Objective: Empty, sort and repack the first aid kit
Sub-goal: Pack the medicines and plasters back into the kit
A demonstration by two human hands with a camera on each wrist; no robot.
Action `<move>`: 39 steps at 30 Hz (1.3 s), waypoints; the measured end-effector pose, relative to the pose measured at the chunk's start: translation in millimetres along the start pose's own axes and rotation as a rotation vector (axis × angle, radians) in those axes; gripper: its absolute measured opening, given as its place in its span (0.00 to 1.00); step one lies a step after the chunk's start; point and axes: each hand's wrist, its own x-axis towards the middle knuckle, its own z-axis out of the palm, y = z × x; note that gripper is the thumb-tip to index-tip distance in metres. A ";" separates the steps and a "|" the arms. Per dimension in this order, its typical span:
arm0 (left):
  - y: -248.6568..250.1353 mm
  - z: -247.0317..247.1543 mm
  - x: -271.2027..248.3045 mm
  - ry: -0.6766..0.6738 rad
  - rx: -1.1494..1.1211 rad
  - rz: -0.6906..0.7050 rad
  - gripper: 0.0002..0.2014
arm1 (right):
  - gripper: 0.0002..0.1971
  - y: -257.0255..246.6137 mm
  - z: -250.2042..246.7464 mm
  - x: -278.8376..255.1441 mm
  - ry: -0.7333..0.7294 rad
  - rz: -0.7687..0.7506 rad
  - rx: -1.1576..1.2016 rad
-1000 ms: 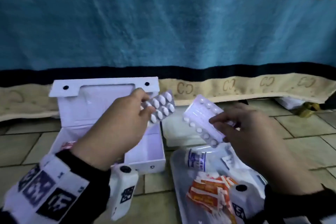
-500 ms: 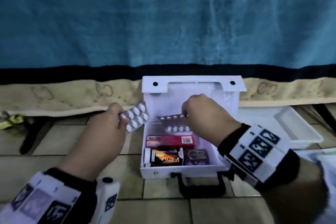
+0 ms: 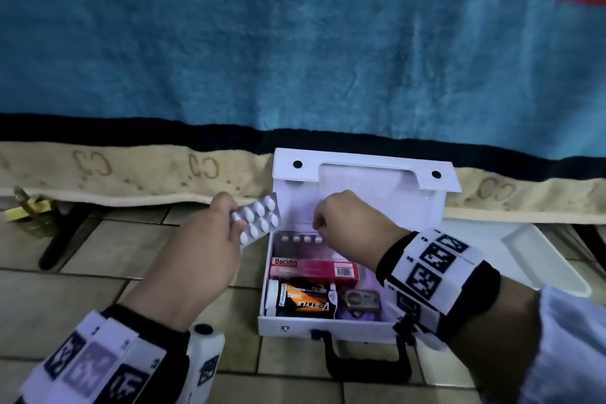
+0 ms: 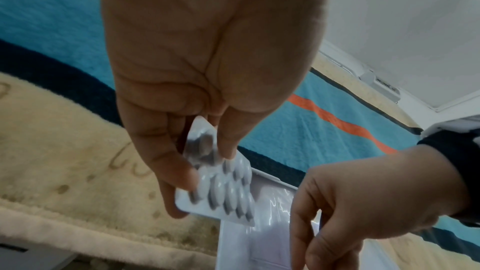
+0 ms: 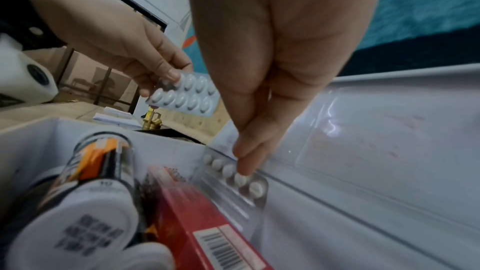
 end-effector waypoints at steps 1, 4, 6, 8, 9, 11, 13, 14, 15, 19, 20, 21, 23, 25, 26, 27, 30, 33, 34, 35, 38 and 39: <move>0.7 -0.2 0.4 0.004 -0.004 0.002 0.03 | 0.13 -0.5 -1.6 0.2 0.010 -0.006 0.010; 4.9 1.3 -1.5 -0.020 0.016 0.022 0.03 | 0.11 0.9 -11.1 -5.0 0.061 -0.027 0.161; 11.1 5.5 -2.5 -0.046 0.058 0.053 0.04 | 0.19 -0.1 -20.1 -14.4 0.041 -0.104 0.357; 18.1 14.4 0.4 -0.077 0.094 0.102 0.04 | 0.20 -0.7 -24.0 -23.2 0.041 -0.169 0.446; 20.9 19.0 3.6 -0.091 0.103 0.130 0.04 | 0.16 -0.6 -23.3 -24.9 0.062 -0.175 0.423; 25.5 27.1 9.3 -0.112 0.093 0.156 0.05 | 0.09 3.4 -20.2 -26.8 0.102 -0.153 0.318; 23.5 30.5 14.6 -0.119 0.069 0.078 0.10 | 0.07 10.0 -17.2 -26.4 0.086 -0.105 0.229; 19.8 31.6 16.5 -0.138 0.091 0.008 0.15 | 0.07 13.8 -15.8 -25.4 0.066 -0.072 0.195; 14.9 33.1 17.9 -0.182 0.147 -0.055 0.19 | 0.07 16.8 -14.5 -23.6 0.047 -0.041 0.170; 0.3 43.0 18.2 -0.396 0.282 -0.106 0.15 | 0.06 17.2 -10.9 -14.6 0.026 -0.010 0.131; -1.1 44.7 19.3 -0.410 0.282 -0.089 0.13 | 0.05 15.3 -10.1 -12.6 0.009 -0.018 0.127; -1.6 45.7 20.3 -0.411 0.298 -0.070 0.11 | 0.04 12.9 -9.1 -10.8 -0.013 -0.027 0.117; -1.6 47.0 21.6 -0.402 0.337 -0.053 0.09 | 0.05 8.3 -5.8 -6.4 -0.049 -0.038 0.075; -2.0 49.0 21.3 -0.402 0.388 -0.054 0.10 | 0.08 5.0 -1.6 -1.7 -0.047 -0.046 0.046; -2.8 50.1 21.3 -0.402 0.406 -0.052 0.11 | 0.10 3.3 0.3 -0.2 -0.046 -0.056 0.037; -3.5 50.8 21.3 -0.400 0.405 -0.050 0.11 | 0.10 1.6 2.1 0.9 -0.053 -0.066 0.027; -5.3 50.3 21.8 -0.385 0.374 -0.033 0.07 | 0.11 -2.9 5.4 0.6 -0.063 -0.084 -0.002; -5.0 50.0 24.0 -0.385 0.394 -0.038 0.07 | 0.11 -8.5 3.7 -0.2 -0.100 -0.096 -0.044; -5.1 50.9 24.6 -0.385 0.398 -0.044 0.07 | 0.11 -10.6 2.9 -0.6 -0.128 -0.095 -0.062; -5.4 51.5 24.6 -0.383 0.406 -0.049 0.08 | 0.10 -13.3 1.8 -1.0 -0.154 -0.089 -0.090; -6.3 52.0 23.2 -0.379 0.425 -0.048 0.08 | 0.17 -19.4 -0.8 -4.8 -0.186 -0.087 -0.152; -6.8 51.7 22.6 -0.382 0.417 -0.044 0.08 | 0.18 -19.5 -1.7 -4.7 -0.181 -0.080 -0.151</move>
